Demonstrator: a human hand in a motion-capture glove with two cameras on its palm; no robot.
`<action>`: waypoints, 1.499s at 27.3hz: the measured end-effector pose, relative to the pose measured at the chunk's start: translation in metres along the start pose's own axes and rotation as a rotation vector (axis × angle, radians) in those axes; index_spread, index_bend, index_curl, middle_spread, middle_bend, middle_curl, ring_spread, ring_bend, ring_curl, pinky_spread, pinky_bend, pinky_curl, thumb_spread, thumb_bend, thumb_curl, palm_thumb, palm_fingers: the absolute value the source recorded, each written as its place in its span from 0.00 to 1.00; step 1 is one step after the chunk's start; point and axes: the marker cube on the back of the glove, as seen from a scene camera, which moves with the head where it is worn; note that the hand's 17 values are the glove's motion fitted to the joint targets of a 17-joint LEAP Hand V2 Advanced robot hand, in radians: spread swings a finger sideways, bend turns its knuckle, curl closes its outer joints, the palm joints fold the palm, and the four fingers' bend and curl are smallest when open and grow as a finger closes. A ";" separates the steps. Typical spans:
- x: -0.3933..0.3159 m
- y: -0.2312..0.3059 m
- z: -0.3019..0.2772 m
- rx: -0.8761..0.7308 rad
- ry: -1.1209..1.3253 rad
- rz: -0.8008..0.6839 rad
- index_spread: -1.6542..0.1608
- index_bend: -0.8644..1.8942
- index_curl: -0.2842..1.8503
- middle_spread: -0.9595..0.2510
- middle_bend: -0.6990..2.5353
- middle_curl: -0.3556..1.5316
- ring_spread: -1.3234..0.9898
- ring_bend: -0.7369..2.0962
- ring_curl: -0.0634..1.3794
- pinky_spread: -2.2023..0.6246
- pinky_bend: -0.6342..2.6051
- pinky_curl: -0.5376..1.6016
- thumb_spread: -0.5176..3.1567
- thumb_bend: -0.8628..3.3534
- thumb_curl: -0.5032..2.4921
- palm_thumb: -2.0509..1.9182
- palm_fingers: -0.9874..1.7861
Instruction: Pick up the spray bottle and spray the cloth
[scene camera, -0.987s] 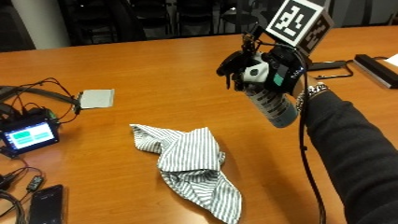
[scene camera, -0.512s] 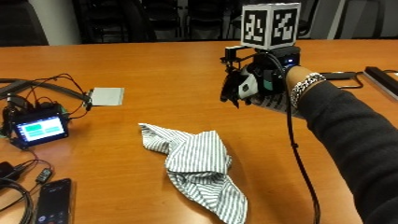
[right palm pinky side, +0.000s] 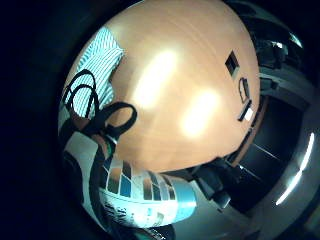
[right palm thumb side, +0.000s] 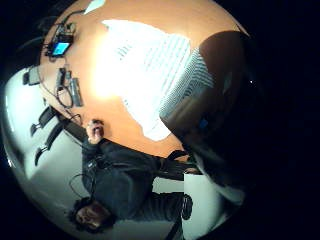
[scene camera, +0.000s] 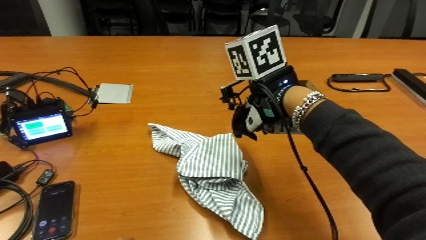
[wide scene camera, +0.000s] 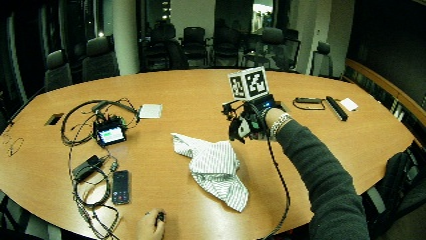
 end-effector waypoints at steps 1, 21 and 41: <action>-0.002 -0.002 0.002 -0.004 0.015 0.003 0.75 0.40 0.40 0.62 0.34 0.44 0.50 0.45 0.34 0.69 0.34 0.43 0.29 0.20 0.41 0.74 0.84; -0.031 0.007 -0.021 0.259 -0.370 -0.223 0.75 0.40 0.40 0.62 0.34 0.44 0.49 0.45 0.34 0.69 0.34 0.43 0.28 0.20 0.42 0.74 0.84; -0.089 -0.015 -0.078 0.845 -1.048 -0.472 0.75 0.40 0.41 0.62 0.35 0.44 0.49 0.45 0.34 0.70 0.34 0.43 0.28 0.20 0.43 0.74 0.83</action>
